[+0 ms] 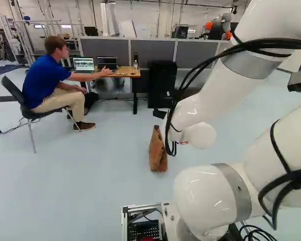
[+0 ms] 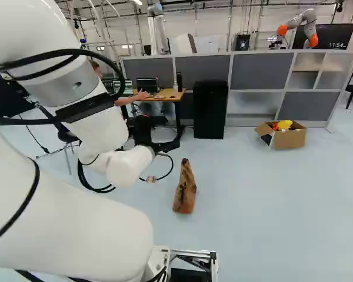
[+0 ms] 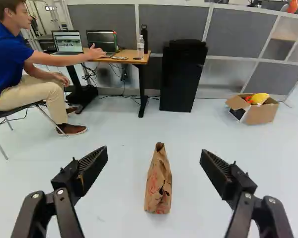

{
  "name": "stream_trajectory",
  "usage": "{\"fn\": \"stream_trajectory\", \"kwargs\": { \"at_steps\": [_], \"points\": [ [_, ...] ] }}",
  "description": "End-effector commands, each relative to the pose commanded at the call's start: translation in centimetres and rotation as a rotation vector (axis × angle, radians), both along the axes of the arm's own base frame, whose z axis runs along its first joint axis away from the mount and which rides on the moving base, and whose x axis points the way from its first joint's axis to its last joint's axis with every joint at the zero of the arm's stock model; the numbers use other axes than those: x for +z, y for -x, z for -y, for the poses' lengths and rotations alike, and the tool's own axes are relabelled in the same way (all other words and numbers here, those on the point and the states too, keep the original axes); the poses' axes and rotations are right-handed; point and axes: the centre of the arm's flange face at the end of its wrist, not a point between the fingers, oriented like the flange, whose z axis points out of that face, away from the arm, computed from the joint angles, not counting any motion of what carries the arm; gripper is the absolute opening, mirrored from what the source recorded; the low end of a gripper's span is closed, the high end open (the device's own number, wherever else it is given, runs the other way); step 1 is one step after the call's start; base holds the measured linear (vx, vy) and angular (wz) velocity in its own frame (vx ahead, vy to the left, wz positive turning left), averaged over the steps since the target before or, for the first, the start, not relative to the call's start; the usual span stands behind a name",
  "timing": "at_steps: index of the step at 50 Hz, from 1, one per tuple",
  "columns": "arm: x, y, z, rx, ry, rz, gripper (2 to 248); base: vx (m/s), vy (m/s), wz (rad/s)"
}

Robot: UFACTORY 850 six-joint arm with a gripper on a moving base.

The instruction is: Pick up the grocery bag from the ground

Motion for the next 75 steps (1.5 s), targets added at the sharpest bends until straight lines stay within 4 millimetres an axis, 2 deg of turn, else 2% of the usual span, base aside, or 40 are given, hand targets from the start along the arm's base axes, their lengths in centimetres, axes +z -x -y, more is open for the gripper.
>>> {"fn": "stream_trajectory", "kwargs": {
  "at_steps": [24,25,27,48,62,75],
  "points": [
    [0.0,0.0,0.0,0.0,0.0,0.0,247,0.26,0.008,-0.008],
    [0.1,-1.1,0.0,0.0,0.0,-0.005,247,0.245,0.006,-0.008],
    [0.2,-1.5,0.0,0.0,0.0,-0.007,247,0.169,0.01,0.001],
    [0.5,-5.0,0.0,0.0,0.0,-0.017,247,0.015,0.001,0.0],
    [0.6,-9.5,0.0,0.0,0.0,-0.037,247,0.0,0.0,0.0],
    [-0.5,-13.4,0.0,0.0,0.0,-0.164,247,0.0,0.0,0.0]
  ]
}}
